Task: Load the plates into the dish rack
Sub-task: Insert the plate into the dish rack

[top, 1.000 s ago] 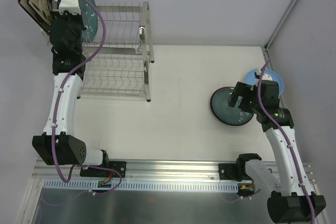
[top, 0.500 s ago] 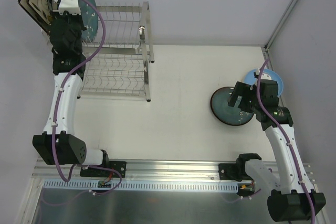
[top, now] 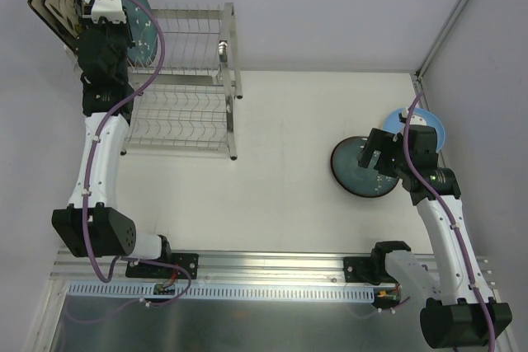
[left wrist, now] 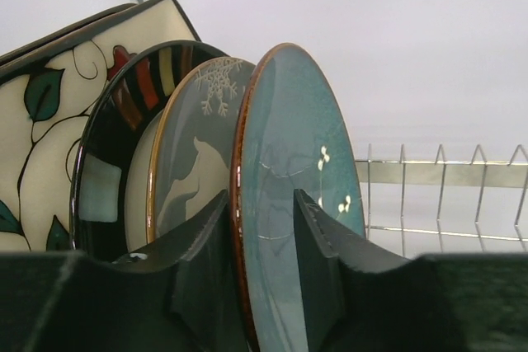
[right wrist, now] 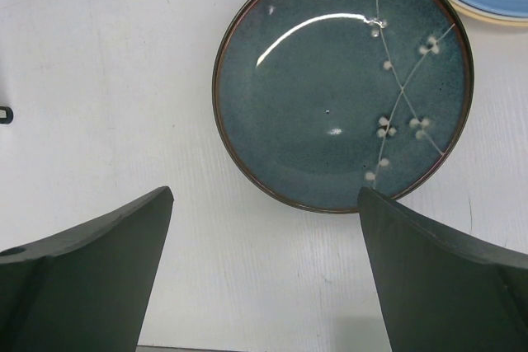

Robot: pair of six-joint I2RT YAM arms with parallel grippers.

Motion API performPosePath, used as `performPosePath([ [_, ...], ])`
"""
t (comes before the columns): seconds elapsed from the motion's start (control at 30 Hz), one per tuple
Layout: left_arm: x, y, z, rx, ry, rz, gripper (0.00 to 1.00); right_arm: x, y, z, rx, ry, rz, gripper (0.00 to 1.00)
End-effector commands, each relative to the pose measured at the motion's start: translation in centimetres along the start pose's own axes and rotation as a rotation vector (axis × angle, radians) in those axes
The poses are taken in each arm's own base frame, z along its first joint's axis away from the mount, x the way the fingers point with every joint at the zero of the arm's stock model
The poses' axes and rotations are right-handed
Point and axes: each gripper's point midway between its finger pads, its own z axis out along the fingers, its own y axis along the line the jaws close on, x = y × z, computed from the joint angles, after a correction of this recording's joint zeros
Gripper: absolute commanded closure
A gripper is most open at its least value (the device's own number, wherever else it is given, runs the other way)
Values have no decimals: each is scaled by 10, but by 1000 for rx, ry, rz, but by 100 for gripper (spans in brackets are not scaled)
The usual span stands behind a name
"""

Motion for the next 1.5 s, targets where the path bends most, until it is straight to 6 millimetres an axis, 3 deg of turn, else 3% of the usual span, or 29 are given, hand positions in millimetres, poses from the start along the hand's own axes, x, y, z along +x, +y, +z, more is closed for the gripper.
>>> performPosePath([
  [0.0,-54,14,-12,-22,-139,-37,64,-19,5,-6,-19,-60,-17,0],
  [0.33,-86,16,-29,2,-191,-83,43,-19,7,-9,-27,-59,-8,0],
  [0.57,-101,12,-47,47,-203,-153,22,-21,6,-11,-15,-65,6,1],
  [0.8,-117,2,-86,135,-212,-247,1,-20,-13,-9,95,-56,42,1],
  [0.9,-115,-4,-105,173,-198,-294,1,-18,-22,-7,157,-48,82,0],
  [0.97,-102,-12,-113,204,-162,-321,1,-17,-27,-6,188,-45,100,1],
  [1.0,-106,-11,-124,211,-173,-330,1,-16,-34,-6,225,-38,114,0],
  [1.1,-93,-20,-145,253,-149,-369,1,-12,-47,-5,304,-27,166,0],
  [1.23,-65,-33,-170,295,-97,-377,1,-5,-62,2,373,-5,216,0],
  [1.27,-43,-41,-174,309,-46,-381,1,-1,-66,5,386,8,239,0],
  [1.33,-33,-45,-189,322,-37,-395,1,3,-71,10,399,25,273,0],
  [1.4,-6,-55,-203,347,7,-400,1,10,-79,17,421,49,336,0],
  [1.43,17,-62,-208,357,54,-413,1,14,-82,22,430,68,356,0],
  [1.47,22,-63,-216,360,59,-428,1,18,-86,26,429,74,414,0],
])
